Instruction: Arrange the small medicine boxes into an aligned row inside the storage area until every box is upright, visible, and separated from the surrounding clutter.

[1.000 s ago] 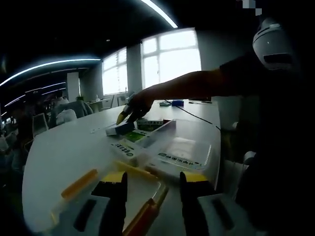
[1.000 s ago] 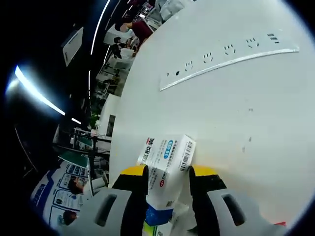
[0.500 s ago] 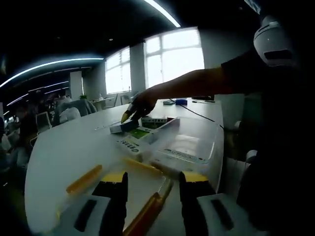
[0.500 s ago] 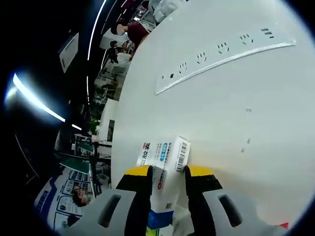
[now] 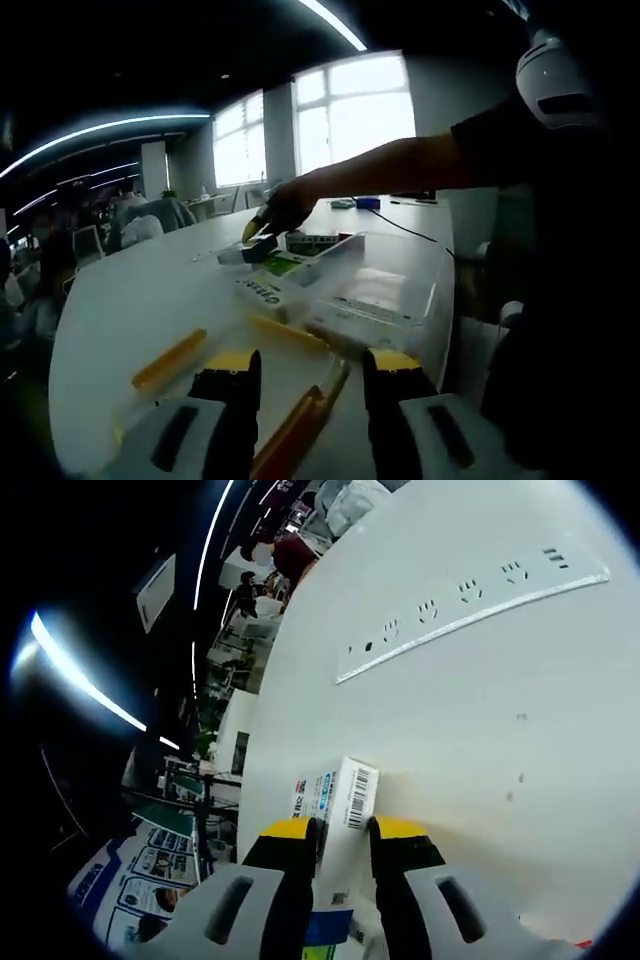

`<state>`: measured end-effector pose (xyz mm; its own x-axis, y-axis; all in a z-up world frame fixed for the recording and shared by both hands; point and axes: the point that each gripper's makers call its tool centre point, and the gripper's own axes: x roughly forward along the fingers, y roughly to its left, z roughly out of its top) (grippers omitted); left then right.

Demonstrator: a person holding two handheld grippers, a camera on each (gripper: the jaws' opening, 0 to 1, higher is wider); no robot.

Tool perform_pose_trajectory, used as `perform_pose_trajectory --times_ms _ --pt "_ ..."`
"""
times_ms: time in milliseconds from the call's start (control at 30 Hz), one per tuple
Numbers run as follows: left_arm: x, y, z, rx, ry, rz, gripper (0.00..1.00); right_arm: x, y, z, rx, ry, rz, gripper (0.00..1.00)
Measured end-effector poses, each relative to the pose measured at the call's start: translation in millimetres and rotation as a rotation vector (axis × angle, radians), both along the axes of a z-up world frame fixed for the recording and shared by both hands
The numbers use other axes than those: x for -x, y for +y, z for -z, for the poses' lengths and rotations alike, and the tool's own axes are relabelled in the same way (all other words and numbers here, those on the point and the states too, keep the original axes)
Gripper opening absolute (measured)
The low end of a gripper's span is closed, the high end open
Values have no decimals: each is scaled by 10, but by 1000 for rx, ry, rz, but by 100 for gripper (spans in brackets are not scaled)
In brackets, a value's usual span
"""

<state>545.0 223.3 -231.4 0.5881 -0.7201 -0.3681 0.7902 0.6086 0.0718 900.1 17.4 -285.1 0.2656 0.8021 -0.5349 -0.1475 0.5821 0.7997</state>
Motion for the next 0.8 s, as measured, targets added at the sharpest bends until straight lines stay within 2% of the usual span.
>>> perform_pose_trajectory --times_ms 200,333,433,467,533,633,733,800 --pt "7 -18 -27 6 -7 4 40 53 25 -120 -19 -78 15 18" --pt "14 -31 1 -5 -6 4 40 -106 -80 -184 -23 -104 25 18" --pt "22 -59 -14 2 -10 12 40 -150 -88 -251 -41 -137 34 17" --pt "24 -68 -21 2 -13 14 40 -254 -148 -271 -53 -143 38 17" --pt "28 -75 -23 4 -13 16 40 -276 -158 -298 -65 -150 41 17" --pt "37 -84 -19 4 -12 20 40 -176 -99 -376 -80 -180 41 17" --pt "44 -92 -4 -4 -9 23 40 -179 -92 -459 -96 -196 51 17" --pt "63 -116 -23 -4 -14 29 40 -59 -33 -526 -100 -205 56 17"
